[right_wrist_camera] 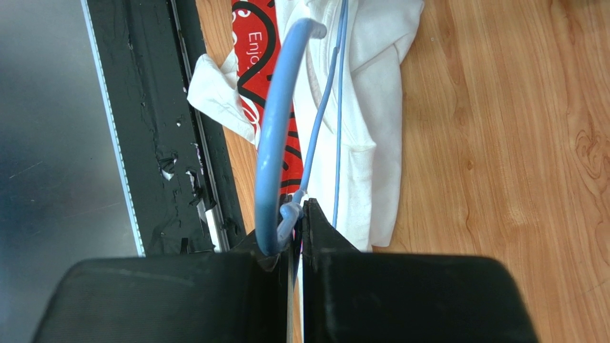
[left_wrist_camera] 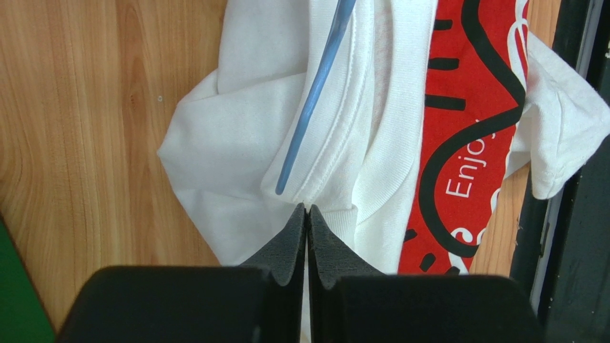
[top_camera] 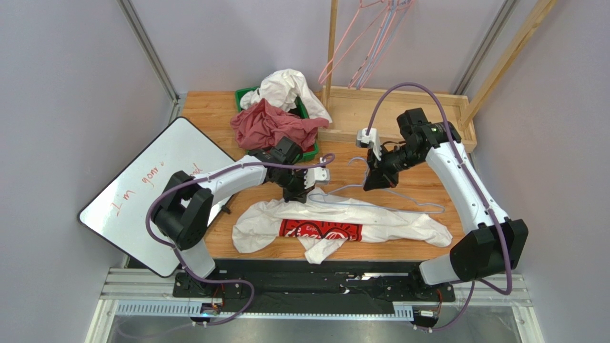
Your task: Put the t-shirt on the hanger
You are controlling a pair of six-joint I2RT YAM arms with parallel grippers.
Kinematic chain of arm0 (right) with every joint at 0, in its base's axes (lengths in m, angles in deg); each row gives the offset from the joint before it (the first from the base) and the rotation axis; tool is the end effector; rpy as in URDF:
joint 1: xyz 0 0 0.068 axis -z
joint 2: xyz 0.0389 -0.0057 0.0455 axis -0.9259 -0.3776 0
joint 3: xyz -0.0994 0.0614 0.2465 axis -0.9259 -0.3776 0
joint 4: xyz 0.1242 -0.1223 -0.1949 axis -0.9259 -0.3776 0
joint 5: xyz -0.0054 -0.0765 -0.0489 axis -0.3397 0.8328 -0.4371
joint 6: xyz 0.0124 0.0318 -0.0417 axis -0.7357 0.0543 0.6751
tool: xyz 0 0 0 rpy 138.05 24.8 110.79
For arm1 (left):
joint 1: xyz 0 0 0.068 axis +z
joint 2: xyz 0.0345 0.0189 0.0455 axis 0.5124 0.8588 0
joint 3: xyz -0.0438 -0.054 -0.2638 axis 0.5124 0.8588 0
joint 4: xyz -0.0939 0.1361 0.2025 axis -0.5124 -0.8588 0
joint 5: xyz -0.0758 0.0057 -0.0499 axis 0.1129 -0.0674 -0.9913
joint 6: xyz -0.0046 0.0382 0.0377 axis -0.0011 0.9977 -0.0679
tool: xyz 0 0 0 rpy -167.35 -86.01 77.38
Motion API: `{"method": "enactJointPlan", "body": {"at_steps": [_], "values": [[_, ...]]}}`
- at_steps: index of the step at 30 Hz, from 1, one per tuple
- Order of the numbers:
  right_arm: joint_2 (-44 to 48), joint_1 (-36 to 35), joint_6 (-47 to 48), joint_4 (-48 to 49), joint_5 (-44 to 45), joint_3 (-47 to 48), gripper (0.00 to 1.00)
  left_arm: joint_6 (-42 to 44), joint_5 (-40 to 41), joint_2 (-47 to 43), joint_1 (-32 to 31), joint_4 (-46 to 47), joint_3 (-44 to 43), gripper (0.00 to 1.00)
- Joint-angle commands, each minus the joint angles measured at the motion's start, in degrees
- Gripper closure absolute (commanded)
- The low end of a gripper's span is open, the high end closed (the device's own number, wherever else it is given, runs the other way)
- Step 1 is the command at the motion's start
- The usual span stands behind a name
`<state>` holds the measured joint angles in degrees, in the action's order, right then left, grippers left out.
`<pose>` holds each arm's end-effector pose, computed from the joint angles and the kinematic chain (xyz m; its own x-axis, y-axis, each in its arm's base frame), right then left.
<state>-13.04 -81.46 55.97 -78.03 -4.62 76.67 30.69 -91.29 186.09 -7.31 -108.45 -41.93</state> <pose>0.2361 0.0836 0.3351 -0.3095 -0.6557 -0.6887 -0.9503 0.1868 0.2491 0.2574 -0.2263 0.2044 -0.1308 0.7643 -0.6315 0.9901 0.0681 -0.1226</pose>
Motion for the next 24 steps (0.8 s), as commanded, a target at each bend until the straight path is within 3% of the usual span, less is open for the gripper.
{"method": "enactJointPlan", "body": {"at_steps": [1, 6, 11, 24], "values": [[3.8, 0.3, -0.6, -17.8, -1.7, 1.3, 1.0, 0.3, -1.3, -4.5, -0.2, 0.1, -1.4, 1.0], [5.5, 0.4, -1.5, -17.8, -3.0, 0.3, 1.0, -0.7, -0.8, -6.6, -0.1, 0.7, -1.4, 1.0], [6.2, 0.3, -1.9, -17.8, -3.3, -2.1, 1.0, 0.6, -1.3, -4.5, -0.1, -5.5, -3.4, 1.0], [1.5, 0.1, 0.4, -17.5, -5.2, -3.2, 1.0, 1.1, -1.8, -10.8, -0.2, -1.9, 0.4, 1.0]]}}
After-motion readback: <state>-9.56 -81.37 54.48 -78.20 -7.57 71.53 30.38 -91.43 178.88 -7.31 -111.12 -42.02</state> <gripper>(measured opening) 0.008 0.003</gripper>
